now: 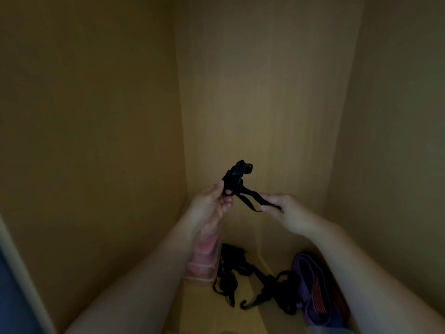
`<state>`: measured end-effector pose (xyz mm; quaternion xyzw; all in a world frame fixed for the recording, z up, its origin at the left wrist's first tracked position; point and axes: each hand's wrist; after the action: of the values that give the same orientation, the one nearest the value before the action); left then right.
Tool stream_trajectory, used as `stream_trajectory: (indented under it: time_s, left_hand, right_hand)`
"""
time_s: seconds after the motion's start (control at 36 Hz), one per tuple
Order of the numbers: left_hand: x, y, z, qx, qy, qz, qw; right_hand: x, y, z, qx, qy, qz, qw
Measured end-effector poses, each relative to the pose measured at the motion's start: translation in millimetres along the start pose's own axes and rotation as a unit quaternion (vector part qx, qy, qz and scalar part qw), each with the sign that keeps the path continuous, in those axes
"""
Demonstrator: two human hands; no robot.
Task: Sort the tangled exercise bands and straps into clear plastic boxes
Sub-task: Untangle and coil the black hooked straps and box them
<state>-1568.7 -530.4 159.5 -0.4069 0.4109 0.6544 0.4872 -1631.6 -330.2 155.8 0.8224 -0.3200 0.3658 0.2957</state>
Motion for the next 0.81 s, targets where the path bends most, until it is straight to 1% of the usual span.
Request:
stream_trajectory:
  time_s: [0.08, 0.17, 0.28, 0.36, 0.44, 0.5, 0.61, 0.69, 0.78, 0.81]
  left_hand:
    - [0, 4, 3, -0.022, 0.063, -0.001, 0.998]
    - [4, 8, 3, -0.034, 0.13, 0.019, 0.991]
    - [7, 15, -2, -0.062, 0.219, 0.04, 0.973]
    - [8, 18, -3, -0.081, 0.247, 0.052, 0.964]
    - [9, 21, -2, -0.095, 0.271, 0.061, 0.956]
    - [10, 22, -1, -0.095, 0.305, 0.072, 0.945]
    - [9, 19, 1, -0.071, 0.364, 0.084, 0.925]
    - [10, 17, 1, -0.056, 0.426, 0.094, 0.898]
    - [14, 14, -2, -0.045, 0.47, 0.11, 0.875]
    - [15, 11, -3, -0.036, 0.495, 0.131, 0.858]
  right_hand:
    - [0, -1, 1, 0.021, -0.02, -0.002, 1.0]
    - [3, -3, 0, 0.031, -0.043, -0.016, 0.998]
    - [11, -6, -8, 0.015, -0.033, -0.03, 0.999]
    - [17, -10, -9, -0.007, 0.022, -0.053, 0.998]
    - [22, -14, -6, -0.028, 0.086, -0.055, 0.994]
    - [24, -16, -5, -0.029, 0.138, -0.045, 0.989]
    - [25, -20, -5, -0.012, 0.279, -0.045, 0.959]
    - [26, -21, -4, -0.007, 0.333, -0.05, 0.941]
    - [26, -19, 0, -0.045, 0.357, -0.049, 0.932]
    - [26, -17, 0, -0.058, 0.358, -0.047, 0.931]
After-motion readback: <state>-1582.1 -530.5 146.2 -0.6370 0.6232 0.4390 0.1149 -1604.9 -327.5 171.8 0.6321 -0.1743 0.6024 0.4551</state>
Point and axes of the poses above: each hand's wrist, its own y-axis towards the middle knuckle, its own z-axis out of the palm, x = y × z, and after that the axes turned 13 degrees about y, right-handed
